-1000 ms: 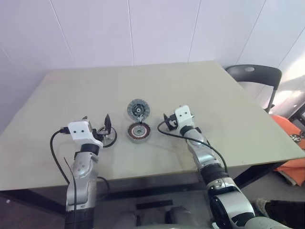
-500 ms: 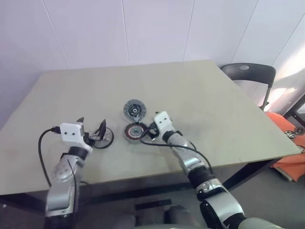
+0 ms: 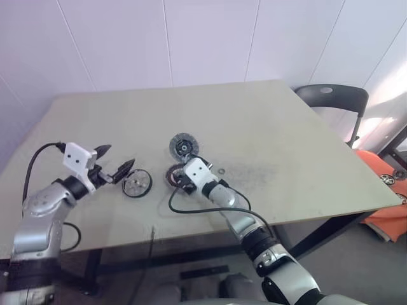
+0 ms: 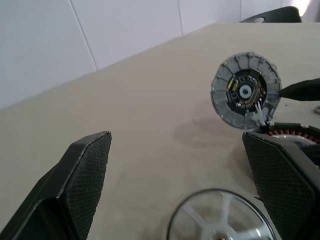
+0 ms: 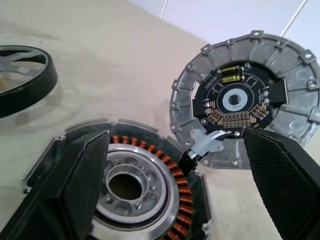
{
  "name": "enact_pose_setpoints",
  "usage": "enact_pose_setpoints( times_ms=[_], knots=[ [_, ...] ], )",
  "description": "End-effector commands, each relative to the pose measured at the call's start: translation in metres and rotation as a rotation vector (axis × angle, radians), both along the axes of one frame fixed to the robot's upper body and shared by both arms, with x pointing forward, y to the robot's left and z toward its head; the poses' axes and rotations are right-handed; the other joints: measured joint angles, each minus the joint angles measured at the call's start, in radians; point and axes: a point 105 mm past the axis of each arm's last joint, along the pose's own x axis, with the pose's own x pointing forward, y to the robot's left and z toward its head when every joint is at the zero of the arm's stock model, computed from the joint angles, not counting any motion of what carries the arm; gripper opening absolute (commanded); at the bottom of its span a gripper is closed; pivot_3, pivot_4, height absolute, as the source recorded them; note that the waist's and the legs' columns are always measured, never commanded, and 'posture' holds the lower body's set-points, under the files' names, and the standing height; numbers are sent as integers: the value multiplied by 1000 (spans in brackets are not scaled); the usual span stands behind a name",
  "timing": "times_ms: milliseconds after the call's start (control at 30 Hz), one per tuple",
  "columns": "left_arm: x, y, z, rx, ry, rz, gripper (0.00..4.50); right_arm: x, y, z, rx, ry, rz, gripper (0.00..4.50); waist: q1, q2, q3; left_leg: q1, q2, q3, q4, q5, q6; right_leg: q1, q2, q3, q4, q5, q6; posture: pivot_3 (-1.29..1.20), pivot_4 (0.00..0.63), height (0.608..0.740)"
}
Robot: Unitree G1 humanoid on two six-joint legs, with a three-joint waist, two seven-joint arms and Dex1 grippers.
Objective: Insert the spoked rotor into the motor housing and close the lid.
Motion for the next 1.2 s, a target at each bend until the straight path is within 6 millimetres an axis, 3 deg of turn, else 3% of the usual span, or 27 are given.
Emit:
enact_pose_setpoints(
  times_ms=[33, 100, 233, 267, 367, 500, 667, 867, 967, 1200],
  knots=[
    [5, -5, 8, 15, -39, -31, 4463, 59, -172, 109, 99, -89, -192, 4436, 28, 10, 7, -2, -3, 0, 2, 1, 2, 0, -3, 0, -1, 0, 0, 0, 0, 740],
    [7, -9, 4, 1, -33, -41, 4463, 62, -177, 116, 148, -58, -183, 4436, 43, 11, 7, -5, -16, -1, 0, 5, 12, 0, -16, 1, -2, 0, 0, 0, 0, 740],
    [5, -15, -7, -29, -8, -54, 4463, 63, -189, 125, 370, 55, -178, 4436, -20, -18, -11, 4, -6, 2, -14, -1, 18, 6, -13, 2, -9, 1, 5, 0, 0, 740],
    [4, -16, -8, -38, -5, -60, 4463, 61, -188, 125, 396, 84, -153, 4436, -27, -18, -11, 12, -4, 2, -17, -1, 18, 7, -11, 1, -9, 1, 5, 0, 0, 740],
    [4, -16, -11, -45, 0, -54, 4463, 51, -184, 118, 403, 164, -88, 4436, -25, -9, -7, 9, -3, 2, -19, -1, 18, 0, -11, 0, -3, 1, 3, 0, 0, 740],
    [4, -18, -14, -51, 3, -46, 4463, 43, -173, 107, 395, 226, -38, 4436, -17, -6, -7, -7, -3, 2, -16, 0, 16, -17, -12, 0, 3, 2, 2, 0, 0, 740],
    [-2, -23, -16, -70, 31, -85, 4463, 33, -162, 114, 464, 310, 50, 4436, -4, -6, -7, -5, -3, 3, -16, 0, 15, -17, -12, 1, 3, 2, 1, 0, 0, 740],
    [-6, -27, -14, -65, 59, -155, 4463, 19, -141, 103, 319, 354, 228, 4436, -1, -6, -7, -6, -3, 3, -16, 0, 15, -17, -12, 0, 2, 2, 1, 0, 0, 740],
    [-6, -28, -8, -51, 65, -203, 4463, 27, -135, 97, 252, 340, 230, 4436, -3, -6, -7, -6, -4, 3, -16, 0, 15, -16, -13, 0, 2, 2, 1, 0, 0, 740],
    [-4, -32, 14, 10, 88, -379, 4463, 50, -119, 107, 199, 253, 213, 4436, -8, -6, -7, -5, -4, 3, -17, 4, 8, -17, -12, 0, 3, 3, -1, 0, 0, 740]
  ],
)
